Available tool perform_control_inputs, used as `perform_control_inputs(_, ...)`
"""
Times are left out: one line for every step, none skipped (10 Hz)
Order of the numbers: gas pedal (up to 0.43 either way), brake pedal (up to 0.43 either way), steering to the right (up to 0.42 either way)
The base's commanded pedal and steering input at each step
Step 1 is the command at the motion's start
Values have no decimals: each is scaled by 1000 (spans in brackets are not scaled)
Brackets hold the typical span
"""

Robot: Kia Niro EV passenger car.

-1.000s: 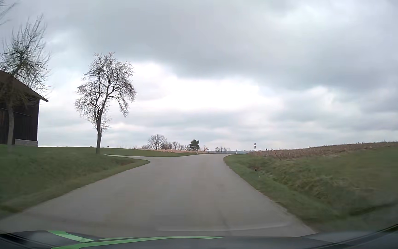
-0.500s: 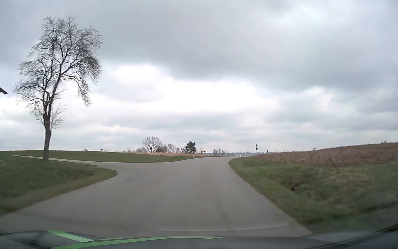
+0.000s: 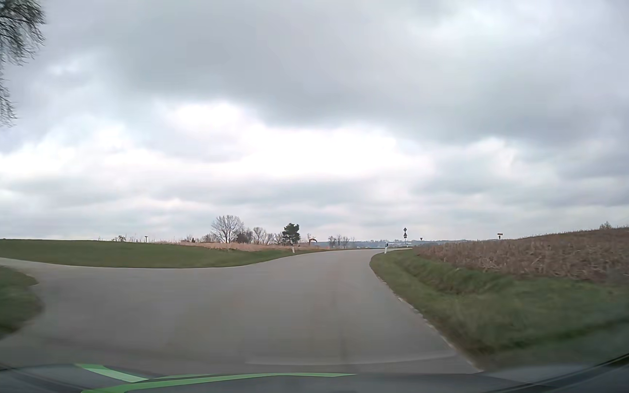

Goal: Follow the waypoints while adhering to traffic rules and regulations

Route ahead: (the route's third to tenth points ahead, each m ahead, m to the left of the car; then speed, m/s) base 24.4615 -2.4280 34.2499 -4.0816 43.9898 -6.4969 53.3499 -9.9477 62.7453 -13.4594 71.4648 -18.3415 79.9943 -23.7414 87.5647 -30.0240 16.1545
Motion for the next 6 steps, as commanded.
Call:
perform_control_inputs(0, 0, 17)
perform_control_inputs(0, 0, 18)
perform_control_inputs(0, 0, 18)
perform_control_inputs(0, 0, 18)
perform_control_inputs(0, 0, 18)
perform_control_inputs(0, 0, 19)
